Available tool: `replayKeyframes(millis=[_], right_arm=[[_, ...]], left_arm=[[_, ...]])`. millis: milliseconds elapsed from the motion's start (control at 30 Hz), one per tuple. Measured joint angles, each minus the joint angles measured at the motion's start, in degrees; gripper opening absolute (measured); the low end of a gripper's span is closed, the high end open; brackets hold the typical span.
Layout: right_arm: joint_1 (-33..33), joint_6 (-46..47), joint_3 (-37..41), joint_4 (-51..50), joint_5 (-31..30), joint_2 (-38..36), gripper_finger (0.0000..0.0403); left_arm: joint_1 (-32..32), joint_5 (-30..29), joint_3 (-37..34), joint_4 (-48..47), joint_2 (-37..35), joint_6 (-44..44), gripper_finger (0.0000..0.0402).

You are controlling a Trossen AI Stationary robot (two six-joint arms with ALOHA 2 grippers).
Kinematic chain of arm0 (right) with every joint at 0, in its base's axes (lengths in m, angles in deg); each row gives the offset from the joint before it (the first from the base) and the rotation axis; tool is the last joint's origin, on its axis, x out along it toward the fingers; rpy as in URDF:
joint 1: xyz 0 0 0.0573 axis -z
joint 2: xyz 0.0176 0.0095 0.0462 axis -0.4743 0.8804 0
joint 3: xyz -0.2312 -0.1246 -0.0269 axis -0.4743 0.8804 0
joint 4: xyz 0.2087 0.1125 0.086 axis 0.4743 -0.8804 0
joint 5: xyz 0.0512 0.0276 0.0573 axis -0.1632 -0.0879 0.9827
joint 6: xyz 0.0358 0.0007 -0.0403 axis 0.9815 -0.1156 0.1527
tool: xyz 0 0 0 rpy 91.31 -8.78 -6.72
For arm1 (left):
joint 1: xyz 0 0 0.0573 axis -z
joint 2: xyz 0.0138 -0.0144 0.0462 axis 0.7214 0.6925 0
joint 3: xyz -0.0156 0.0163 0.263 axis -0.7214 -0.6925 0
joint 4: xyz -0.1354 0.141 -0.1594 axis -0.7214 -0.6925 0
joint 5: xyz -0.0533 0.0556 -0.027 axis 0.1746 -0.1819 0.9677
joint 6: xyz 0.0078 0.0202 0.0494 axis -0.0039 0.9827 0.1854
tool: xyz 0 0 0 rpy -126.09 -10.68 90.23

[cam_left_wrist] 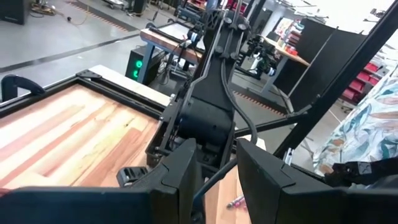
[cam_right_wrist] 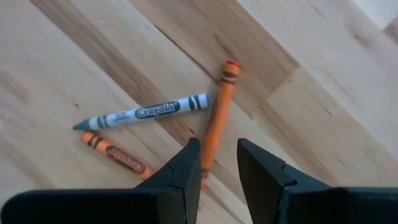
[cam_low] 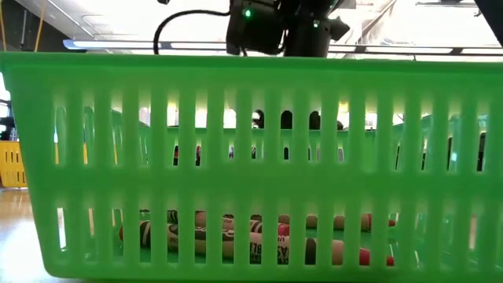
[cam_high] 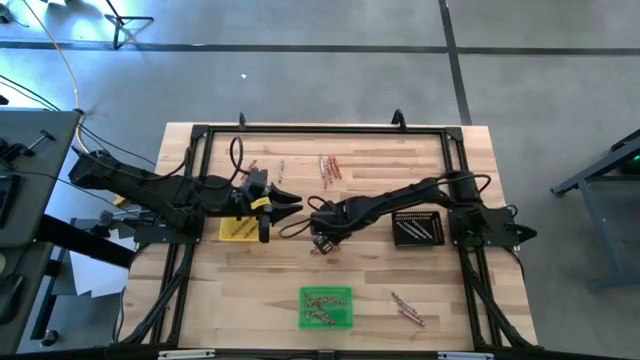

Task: Sort crayons
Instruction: Put the orange crayon into the yellow bin

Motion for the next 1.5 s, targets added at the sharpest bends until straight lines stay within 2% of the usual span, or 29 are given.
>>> replayKeyframes(millis=[733,967,1067,1233,1500], right_arm=[[0.77,0.55,-0.05,-0.26,-0.96,2.93,0.0098],[0.77,0.53,-0.31,-0.07,0.42,4.99,0.0097],[0.83,0.52,-0.28,-0.10,0.38,4.92,0.0078],[1.21,-0.59,-0.22,-0.27,0.97,4.75,0.0012],[1.63,-3.71,0.18,-0.99,2.80,2.11,0.0005]], left_arm=[[0.79,0.26,0.02,-0.91,0.00,-0.13,0.0101],[1.17,0.26,0.02,-1.00,0.00,-1.06,0.0101],[1.25,0.24,0.02,-0.99,0.00,-1.06,0.0101],[1.25,0.17,0.02,-0.99,0.00,-1.06,0.0101],[1.25,0.05,0.02,-1.00,0.00,-2.91,0.0101]])
